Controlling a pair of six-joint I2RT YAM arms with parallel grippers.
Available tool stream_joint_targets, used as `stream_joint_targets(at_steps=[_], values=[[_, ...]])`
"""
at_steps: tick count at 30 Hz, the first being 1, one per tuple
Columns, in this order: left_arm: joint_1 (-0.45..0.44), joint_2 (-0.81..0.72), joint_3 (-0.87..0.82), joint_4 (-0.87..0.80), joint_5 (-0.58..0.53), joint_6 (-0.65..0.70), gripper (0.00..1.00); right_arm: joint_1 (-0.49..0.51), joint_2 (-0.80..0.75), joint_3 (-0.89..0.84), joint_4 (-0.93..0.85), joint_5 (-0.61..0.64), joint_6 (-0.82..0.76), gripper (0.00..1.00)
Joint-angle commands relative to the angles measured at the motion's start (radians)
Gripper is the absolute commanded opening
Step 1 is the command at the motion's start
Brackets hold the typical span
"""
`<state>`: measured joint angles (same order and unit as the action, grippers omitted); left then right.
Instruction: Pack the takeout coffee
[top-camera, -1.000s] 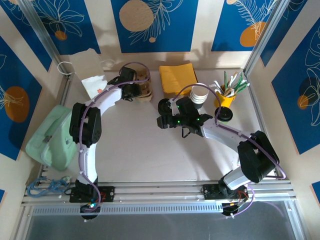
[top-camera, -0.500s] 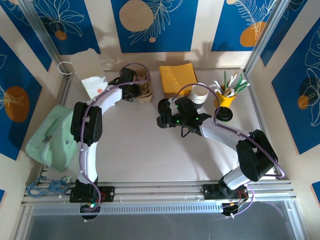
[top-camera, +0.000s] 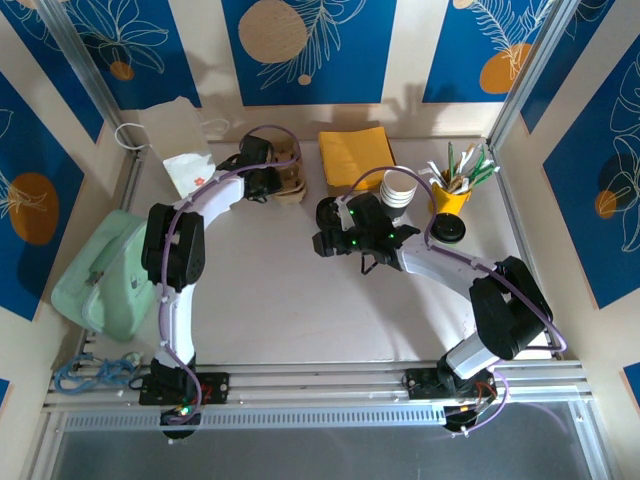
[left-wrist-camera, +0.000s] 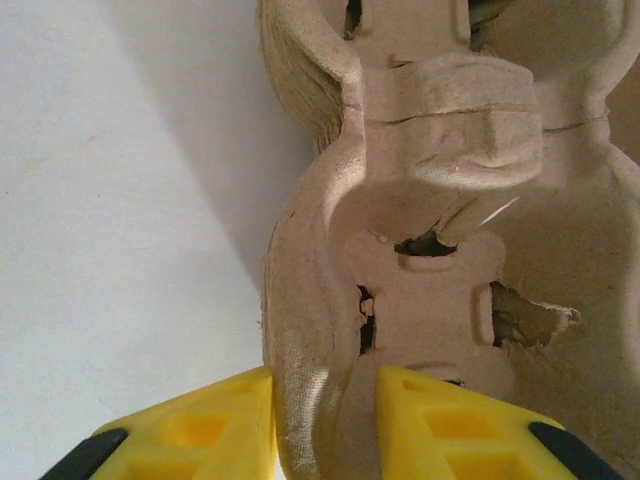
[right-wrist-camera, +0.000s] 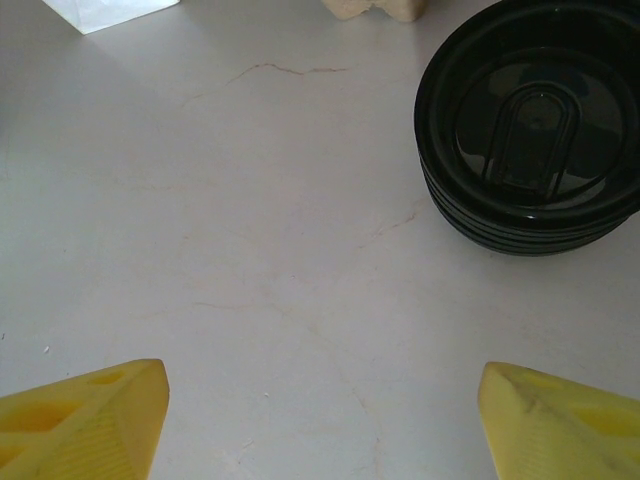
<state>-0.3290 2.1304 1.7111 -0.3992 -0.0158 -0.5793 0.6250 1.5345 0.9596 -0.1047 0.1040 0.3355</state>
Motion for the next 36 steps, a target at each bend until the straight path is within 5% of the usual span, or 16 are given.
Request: stream_joint_targets(at_steps=[1,36], values=[[0.012,-0.01,0.024,0.021,0.017,-0.007,0.3,0.009,0.016,0.031,-0.018,0.014,-0.02,0.81],[0.016,-0.084,-0.001,0.089,0.071,-0.043,0.1,0.013,0.029,0.045,-0.038,0.043,-0.022,0.81]])
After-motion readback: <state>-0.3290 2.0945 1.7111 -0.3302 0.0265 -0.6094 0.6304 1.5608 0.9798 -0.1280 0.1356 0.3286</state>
